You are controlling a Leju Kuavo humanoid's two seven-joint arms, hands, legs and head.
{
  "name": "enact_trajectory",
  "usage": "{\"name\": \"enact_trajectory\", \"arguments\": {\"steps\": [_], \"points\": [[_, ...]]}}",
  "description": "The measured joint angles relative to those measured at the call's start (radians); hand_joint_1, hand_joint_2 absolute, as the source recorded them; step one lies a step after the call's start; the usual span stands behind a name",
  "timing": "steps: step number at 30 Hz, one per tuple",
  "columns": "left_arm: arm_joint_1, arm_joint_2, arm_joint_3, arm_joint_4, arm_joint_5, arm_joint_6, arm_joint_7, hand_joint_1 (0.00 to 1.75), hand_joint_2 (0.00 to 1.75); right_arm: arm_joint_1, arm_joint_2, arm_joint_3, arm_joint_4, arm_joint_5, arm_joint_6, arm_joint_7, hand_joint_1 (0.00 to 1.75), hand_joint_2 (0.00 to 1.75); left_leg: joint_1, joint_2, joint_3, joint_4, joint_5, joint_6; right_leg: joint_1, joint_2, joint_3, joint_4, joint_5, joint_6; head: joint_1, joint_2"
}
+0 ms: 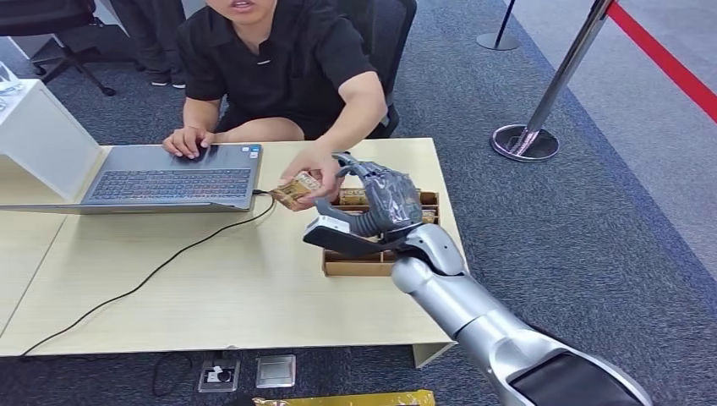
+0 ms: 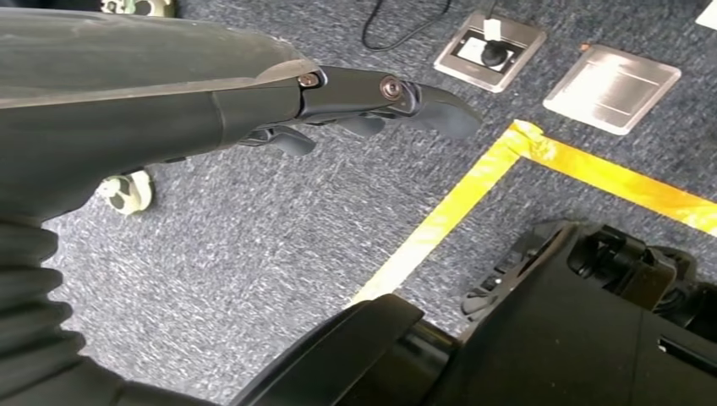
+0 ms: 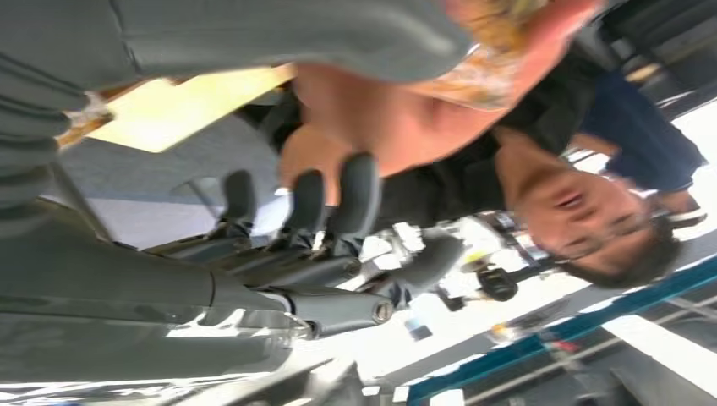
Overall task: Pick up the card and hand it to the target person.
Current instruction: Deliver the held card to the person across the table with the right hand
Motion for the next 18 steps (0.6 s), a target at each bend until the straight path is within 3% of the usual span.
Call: {"name": "enact_trajectory", "arguments": {"steps": [11,15,18], "points": [[0.001,0.000,0.000,0.000,0.001,0.000,0.000,0.00,0.00,0.007,-0.004,-0.024,0.009,0.008,0.000,0.004,0.00,0.00,0.000,0.000,0.000,0.000,0.000,0.000,0.000,0.000,0.000,0.000,0.000,0.000,0.000,0.000],[0.004,0.000,0.002,0.000,0.005,0.003,0.000,0.00,0.00,0.046,-0.030,-0.167,0.076,0.032,-0.001,0.026,0.00,0.00,0.000,-0.001,0.000,0.000,0.000,0.000,0.000,-0.001,0.000,0.000,0.000,0.000,0.000,0.000],[0.005,0.000,0.007,0.001,0.007,0.006,0.000,0.00,0.00,0.091,-0.061,-0.298,0.168,0.065,-0.001,0.110,0.00,0.00,0.000,-0.001,-0.001,0.000,-0.001,0.000,0.000,-0.001,0.000,0.000,0.000,0.000,0.000,0.000]]}}
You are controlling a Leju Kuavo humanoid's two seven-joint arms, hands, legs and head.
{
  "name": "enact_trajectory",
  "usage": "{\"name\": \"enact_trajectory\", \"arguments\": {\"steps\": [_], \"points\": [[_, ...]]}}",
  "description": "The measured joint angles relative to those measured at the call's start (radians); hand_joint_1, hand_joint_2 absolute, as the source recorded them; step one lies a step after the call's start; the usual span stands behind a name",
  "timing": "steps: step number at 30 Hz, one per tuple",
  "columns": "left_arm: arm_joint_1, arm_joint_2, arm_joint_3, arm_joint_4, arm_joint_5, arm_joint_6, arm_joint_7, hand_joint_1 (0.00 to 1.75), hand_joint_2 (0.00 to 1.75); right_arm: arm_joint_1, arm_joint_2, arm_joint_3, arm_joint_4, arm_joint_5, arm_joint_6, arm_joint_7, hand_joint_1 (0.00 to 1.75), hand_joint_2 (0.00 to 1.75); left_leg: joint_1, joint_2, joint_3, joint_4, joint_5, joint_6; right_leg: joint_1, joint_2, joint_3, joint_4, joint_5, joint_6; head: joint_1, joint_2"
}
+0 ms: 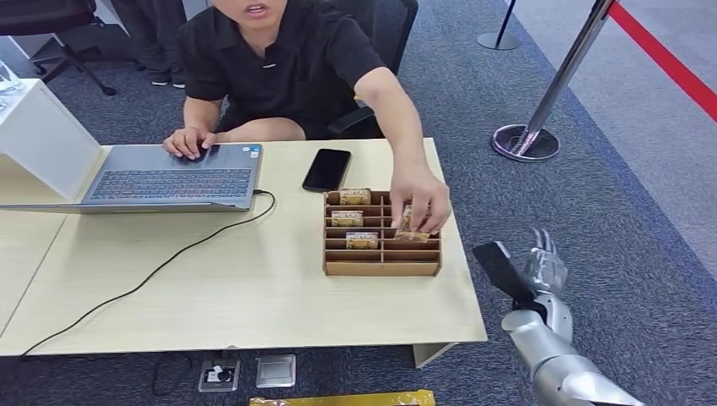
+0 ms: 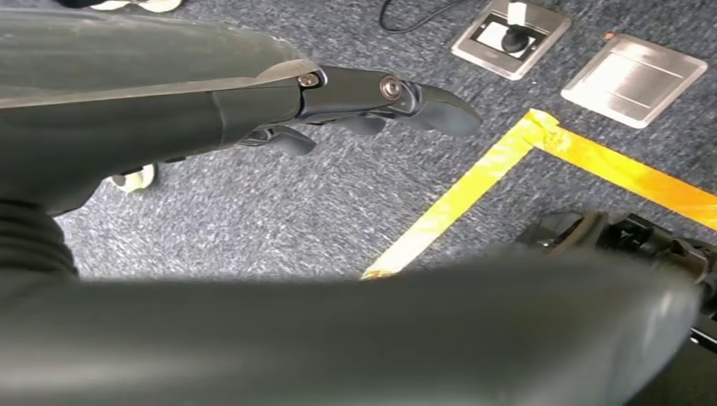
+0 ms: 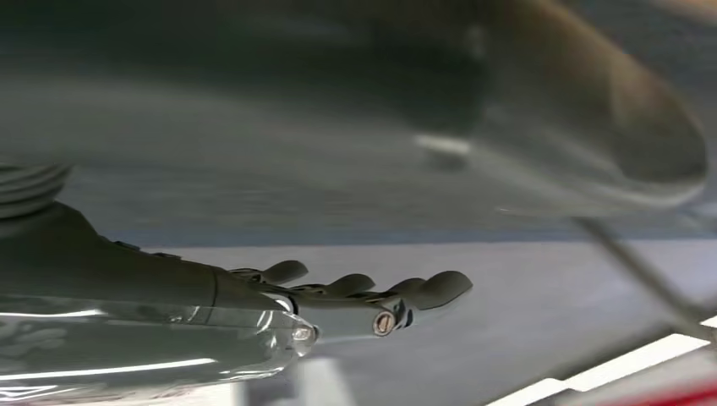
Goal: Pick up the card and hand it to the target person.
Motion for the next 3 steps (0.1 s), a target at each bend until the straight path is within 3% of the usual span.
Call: {"name": "enact_trajectory", "arguments": {"steps": [3], "points": [[0.000,0.000,0.002,0.001,0.000,0.002,0.000,0.00,0.00,0.040,-0.026,-0.074,0.080,0.020,0.006,0.081,0.00,0.00,0.000,0.000,0.000,0.000,0.000,0.000,0.000,0.000,0.000,0.000,0.000,0.000,0.001,0.000]]}}
